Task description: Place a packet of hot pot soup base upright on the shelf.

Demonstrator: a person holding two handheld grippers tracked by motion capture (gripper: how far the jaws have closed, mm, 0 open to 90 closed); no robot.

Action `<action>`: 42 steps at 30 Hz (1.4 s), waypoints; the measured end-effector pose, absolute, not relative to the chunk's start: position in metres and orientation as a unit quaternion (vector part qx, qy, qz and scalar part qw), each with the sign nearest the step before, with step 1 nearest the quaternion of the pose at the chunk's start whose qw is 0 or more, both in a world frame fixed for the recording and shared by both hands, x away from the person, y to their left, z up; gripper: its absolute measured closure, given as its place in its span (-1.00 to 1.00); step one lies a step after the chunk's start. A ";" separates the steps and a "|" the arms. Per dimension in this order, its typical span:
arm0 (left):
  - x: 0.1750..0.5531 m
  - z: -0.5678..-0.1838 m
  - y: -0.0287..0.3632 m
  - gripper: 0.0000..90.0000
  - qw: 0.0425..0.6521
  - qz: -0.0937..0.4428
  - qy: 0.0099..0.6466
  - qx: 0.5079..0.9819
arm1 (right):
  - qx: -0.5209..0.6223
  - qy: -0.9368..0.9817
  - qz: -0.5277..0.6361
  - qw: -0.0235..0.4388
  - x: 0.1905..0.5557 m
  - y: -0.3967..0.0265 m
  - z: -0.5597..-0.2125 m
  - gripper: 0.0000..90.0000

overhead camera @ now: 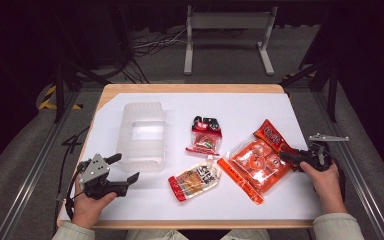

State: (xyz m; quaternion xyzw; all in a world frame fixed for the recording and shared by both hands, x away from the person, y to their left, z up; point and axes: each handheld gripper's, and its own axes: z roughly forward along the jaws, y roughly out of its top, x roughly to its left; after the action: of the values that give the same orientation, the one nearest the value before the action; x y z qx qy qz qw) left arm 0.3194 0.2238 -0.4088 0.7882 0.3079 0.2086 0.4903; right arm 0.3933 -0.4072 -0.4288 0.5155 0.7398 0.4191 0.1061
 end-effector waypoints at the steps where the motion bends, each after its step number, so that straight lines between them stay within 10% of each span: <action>1: 0.319 -0.409 0.224 -0.67 0.490 0.209 0.308 0.788 | 0.515 0.744 0.412 0.108 0.395 -0.405 -0.430 0.14; 5: 0.318 -0.409 0.222 -0.67 0.490 0.208 0.303 0.791 | 0.522 0.735 0.421 0.101 0.398 -0.406 -0.432 0.22; 7: 0.318 -0.409 0.222 -0.67 0.489 0.208 0.303 0.791 | 0.534 0.731 0.410 0.112 0.398 -0.409 -0.432 0.67; 12: 0.318 -0.409 0.222 -0.66 0.489 0.207 0.302 0.792 | 0.550 0.729 0.385 0.135 0.400 -0.410 -0.431 1.00; 42: 0.321 -0.393 0.216 -0.62 0.503 0.197 0.300 0.786 | 0.518 0.712 0.441 0.176 0.377 -0.404 -0.375 1.00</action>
State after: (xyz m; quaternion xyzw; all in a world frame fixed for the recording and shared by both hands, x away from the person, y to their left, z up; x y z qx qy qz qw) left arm 0.3214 0.2159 -0.3930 0.7865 0.3001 0.1967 0.5027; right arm 0.3772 -0.4037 -0.3752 0.5176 0.7116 0.4412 0.1761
